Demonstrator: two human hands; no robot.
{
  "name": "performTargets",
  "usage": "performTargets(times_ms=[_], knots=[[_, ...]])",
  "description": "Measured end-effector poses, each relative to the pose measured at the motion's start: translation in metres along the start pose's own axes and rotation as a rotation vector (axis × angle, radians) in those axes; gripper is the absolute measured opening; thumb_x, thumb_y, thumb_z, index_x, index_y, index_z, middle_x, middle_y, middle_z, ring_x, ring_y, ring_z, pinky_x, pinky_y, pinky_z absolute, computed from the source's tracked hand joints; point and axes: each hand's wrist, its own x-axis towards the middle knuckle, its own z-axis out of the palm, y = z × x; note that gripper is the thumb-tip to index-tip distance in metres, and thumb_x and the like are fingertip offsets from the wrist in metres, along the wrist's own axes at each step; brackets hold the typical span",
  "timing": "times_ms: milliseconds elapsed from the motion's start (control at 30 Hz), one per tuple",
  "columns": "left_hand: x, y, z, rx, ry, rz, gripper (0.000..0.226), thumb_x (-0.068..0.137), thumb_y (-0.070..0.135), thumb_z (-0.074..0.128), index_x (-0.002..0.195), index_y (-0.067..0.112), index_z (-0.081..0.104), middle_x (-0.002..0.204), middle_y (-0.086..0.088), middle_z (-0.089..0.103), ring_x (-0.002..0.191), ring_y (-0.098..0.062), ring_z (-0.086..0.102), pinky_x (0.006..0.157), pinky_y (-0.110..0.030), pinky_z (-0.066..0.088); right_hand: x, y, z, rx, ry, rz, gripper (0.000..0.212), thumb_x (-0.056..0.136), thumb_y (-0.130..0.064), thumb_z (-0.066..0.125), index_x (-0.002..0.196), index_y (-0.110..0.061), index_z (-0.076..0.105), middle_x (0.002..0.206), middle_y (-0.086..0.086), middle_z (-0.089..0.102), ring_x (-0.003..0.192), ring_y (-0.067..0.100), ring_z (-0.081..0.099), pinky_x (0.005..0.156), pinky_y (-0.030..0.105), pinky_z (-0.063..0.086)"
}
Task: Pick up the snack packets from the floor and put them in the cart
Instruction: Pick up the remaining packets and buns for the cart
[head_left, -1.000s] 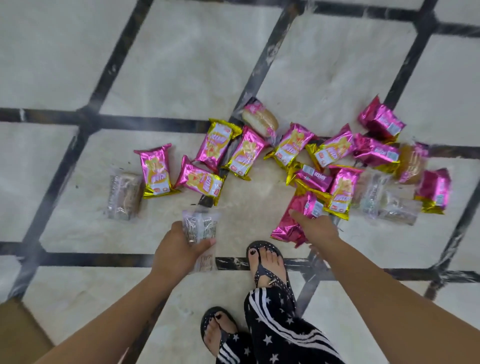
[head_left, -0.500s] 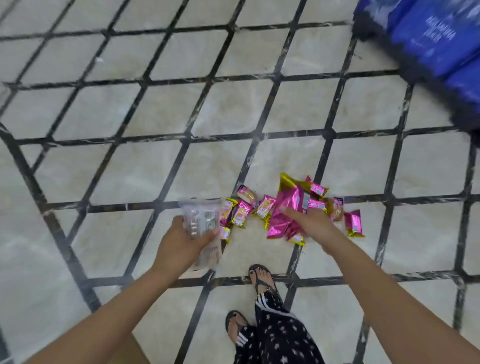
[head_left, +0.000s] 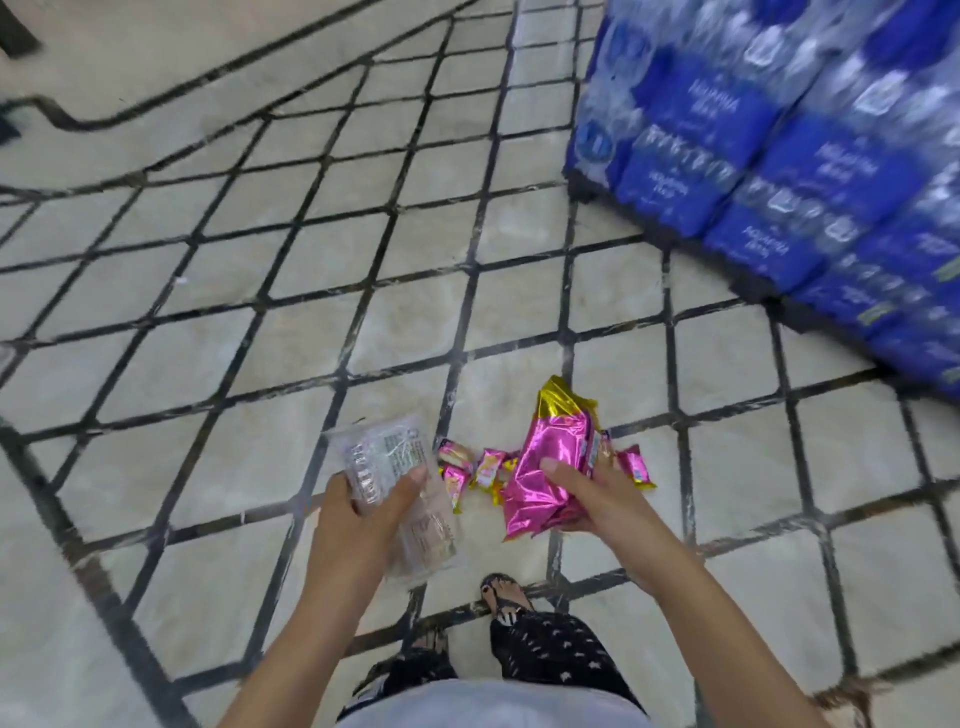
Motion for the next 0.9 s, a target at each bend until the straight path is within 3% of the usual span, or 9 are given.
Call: performTargets(times_ms=[100,200,300,367,433,500,600,767,900], knots=[[-0.011,-0.007,-0.001,0.053,-0.099,0.024,0.040,0.080,0.045,0.074,0.110,0.027,0.053,0.100,0.009,0.065,0.089,-0.010,0.063,0.067,-0.032,0.046,-0.040,0.007,0.014,0.138,0.161,0.020,0.036,0.088,-0.042,0.064,0.104,-0.010,0.067,0.091,0.009,0.076,0.086,0.023,0.073,0.080,0.030,0.055],[-0.023,-0.018,-0.007,0.168,-0.232,0.061,0.049,0.073,0.057,0.076,0.106,0.031,0.052,0.098,0.011,0.066,0.086,-0.008,0.064,0.074,-0.034,0.051,-0.081,0.024,0.029,0.277,0.286,0.041,0.038,0.089,-0.039,0.063,0.107,-0.005,0.068,0.094,0.013,0.076,0.091,0.027,0.072,0.084,0.035,0.055],[-0.037,-0.026,-0.015,0.201,-0.349,0.096,0.058,0.065,0.064,0.076,0.107,0.032,0.053,0.102,0.010,0.067,0.090,-0.007,0.064,0.078,-0.033,0.051,-0.119,0.044,0.044,0.383,0.407,0.030,0.023,0.092,-0.029,0.061,0.101,-0.009,0.068,0.086,0.009,0.076,0.080,0.021,0.073,0.076,0.032,0.057],[-0.046,-0.032,-0.015,0.239,-0.405,0.100,0.085,0.052,0.079,0.071,0.118,0.029,0.053,0.113,0.006,0.066,0.100,-0.012,0.065,0.089,-0.039,0.052,-0.140,0.060,0.052,0.431,0.493,0.026,0.020,0.093,-0.027,0.060,0.102,-0.011,0.067,0.082,0.005,0.076,0.073,0.016,0.073,0.067,0.026,0.056],[-0.056,-0.038,-0.012,0.299,-0.470,0.115,0.116,0.039,0.093,0.063,0.131,0.023,0.048,0.124,0.003,0.063,0.112,-0.018,0.062,0.097,-0.047,0.050,-0.161,0.081,0.059,0.488,0.578,0.056,0.026,0.092,-0.031,0.061,0.108,-0.011,0.066,0.087,0.007,0.077,0.079,0.021,0.073,0.075,0.033,0.057],[-0.069,-0.041,-0.004,0.332,-0.540,0.138,0.123,0.035,0.096,0.061,0.134,0.024,0.046,0.125,0.004,0.062,0.112,-0.019,0.062,0.097,-0.048,0.051,-0.183,0.101,0.062,0.542,0.639,0.070,0.032,0.091,-0.032,0.062,0.113,-0.008,0.064,0.092,0.011,0.076,0.082,0.027,0.073,0.078,0.040,0.058],[-0.093,-0.043,0.016,0.419,-0.666,0.203,0.111,0.042,0.092,0.064,0.131,0.027,0.050,0.121,0.006,0.065,0.107,-0.016,0.065,0.093,-0.046,0.053,-0.223,0.132,0.062,0.608,0.729,0.076,0.033,0.091,-0.030,0.062,0.115,-0.008,0.061,0.093,0.013,0.076,0.079,0.029,0.074,0.068,0.035,0.058],[-0.148,-0.052,0.059,0.580,-0.852,0.333,0.087,0.054,0.086,0.063,0.120,0.030,0.059,0.106,0.013,0.071,0.096,-0.009,0.068,0.089,-0.041,0.054,-0.287,0.188,0.048,0.699,0.871,0.073,0.039,0.088,-0.036,0.064,0.120,-0.014,0.060,0.097,0.008,0.076,0.087,0.028,0.074,0.088,0.049,0.056],[-0.205,-0.072,0.099,0.637,-0.967,0.404,0.073,0.057,0.078,0.071,0.112,0.030,0.061,0.099,0.011,0.072,0.086,-0.003,0.068,0.075,-0.030,0.054,-0.341,0.232,0.034,0.730,0.929,0.086,0.026,0.089,-0.035,0.064,0.107,-0.016,0.065,0.088,0.002,0.077,0.082,0.021,0.074,0.080,0.039,0.059]])
